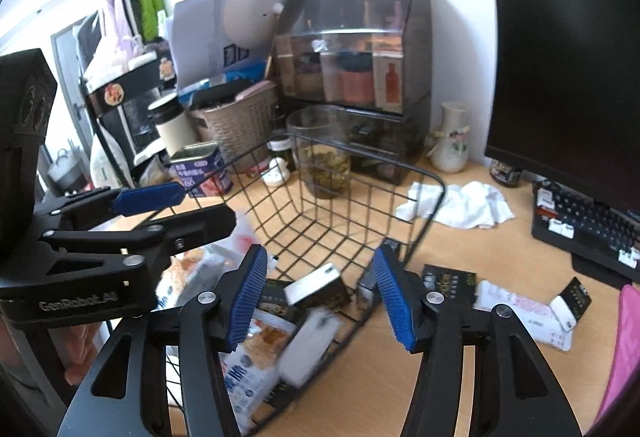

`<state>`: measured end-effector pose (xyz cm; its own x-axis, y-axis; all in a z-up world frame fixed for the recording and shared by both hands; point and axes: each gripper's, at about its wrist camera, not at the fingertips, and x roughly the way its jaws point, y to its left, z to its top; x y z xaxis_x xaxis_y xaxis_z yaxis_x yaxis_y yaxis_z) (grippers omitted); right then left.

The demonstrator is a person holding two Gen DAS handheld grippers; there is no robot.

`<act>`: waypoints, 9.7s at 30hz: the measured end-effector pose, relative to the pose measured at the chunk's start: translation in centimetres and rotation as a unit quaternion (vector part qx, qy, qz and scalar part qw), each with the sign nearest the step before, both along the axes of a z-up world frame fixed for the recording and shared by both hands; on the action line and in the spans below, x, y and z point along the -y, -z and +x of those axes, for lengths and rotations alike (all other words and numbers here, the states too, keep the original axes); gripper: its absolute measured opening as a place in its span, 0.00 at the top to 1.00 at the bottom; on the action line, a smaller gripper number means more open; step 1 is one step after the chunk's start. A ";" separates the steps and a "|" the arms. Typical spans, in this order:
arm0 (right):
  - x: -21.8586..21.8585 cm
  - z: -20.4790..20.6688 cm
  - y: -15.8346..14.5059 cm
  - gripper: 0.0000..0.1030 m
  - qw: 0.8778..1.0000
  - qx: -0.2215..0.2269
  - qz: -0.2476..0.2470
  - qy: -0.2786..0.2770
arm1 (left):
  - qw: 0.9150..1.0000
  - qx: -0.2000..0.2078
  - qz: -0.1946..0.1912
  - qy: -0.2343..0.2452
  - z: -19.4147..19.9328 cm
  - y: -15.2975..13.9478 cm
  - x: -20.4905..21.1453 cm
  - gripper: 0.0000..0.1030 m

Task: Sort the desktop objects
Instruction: 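Carry the sachet and Face pack over the wire basket and open both grippers, then move both open grippers back over the desk items, then push and grasp a black Face tissue pack on its edge with the left gripper, then grasp the last Face pack with the right gripper while the left holds its pack, then carry both Face packs over the wire basket and open both grippers, then grasp the white wrapped bar with the right gripper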

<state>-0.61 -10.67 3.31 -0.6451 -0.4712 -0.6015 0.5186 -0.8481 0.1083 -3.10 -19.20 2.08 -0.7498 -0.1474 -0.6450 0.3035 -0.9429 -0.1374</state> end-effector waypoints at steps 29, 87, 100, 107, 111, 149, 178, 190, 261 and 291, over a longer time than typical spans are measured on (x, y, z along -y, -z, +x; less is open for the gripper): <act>-26.2 -0.9 2.8 0.45 0.982 0.025 -0.023 0.185 | 0.989 0.088 0.008 0.119 -15.0 6.6 -17.6 0.26; -25.5 -4.1 8.2 0.45 0.982 0.089 0.008 0.167 | 0.985 0.137 -0.041 0.093 -15.8 11.6 -15.4 0.22; -26.0 -3.6 7.8 0.45 0.981 0.082 -0.009 0.173 | 0.989 0.099 -0.044 0.101 -14.6 9.4 -17.0 0.18; -26.0 -3.4 7.7 0.45 0.983 0.082 -0.019 0.164 | 0.985 0.135 -0.065 0.081 -16.7 12.0 -15.5 0.19; -26.2 -3.3 7.7 0.45 0.983 0.081 -0.022 0.162 | 0.986 0.131 -0.055 0.085 -16.8 12.2 -15.2 0.18; -25.1 -9.7 8.9 0.45 0.974 0.095 0.027 0.203 | 0.980 0.146 0.010 0.132 -17.2 12.6 -15.1 0.64; -24.4 -8.6 8.5 0.54 0.969 0.095 0.023 0.226 | 0.982 0.124 -0.009 0.143 -15.1 10.2 -16.8 0.81; -24.1 4.5 9.6 0.54 0.973 0.128 0.055 0.186 | 0.978 0.129 -0.017 0.164 -10.7 9.7 -19.6 0.81; 1.9 4.2 -1.9 0.50 0.999 -0.039 0.016 -0.025 | 0.999 0.016 -0.046 -0.003 2.4 -1.2 -0.8 0.70; -22.9 -4.9 4.0 0.49 0.982 0.041 0.058 0.175 | 0.983 0.096 -0.003 0.156 -11.2 6.3 -20.1 0.45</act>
<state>-5.54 12.24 -0.67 -0.7022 -0.1541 -0.6951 0.1869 -0.9820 0.0288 -14.33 0.92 -4.24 -0.6236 0.0654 -0.7790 0.0201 -0.9948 -0.0996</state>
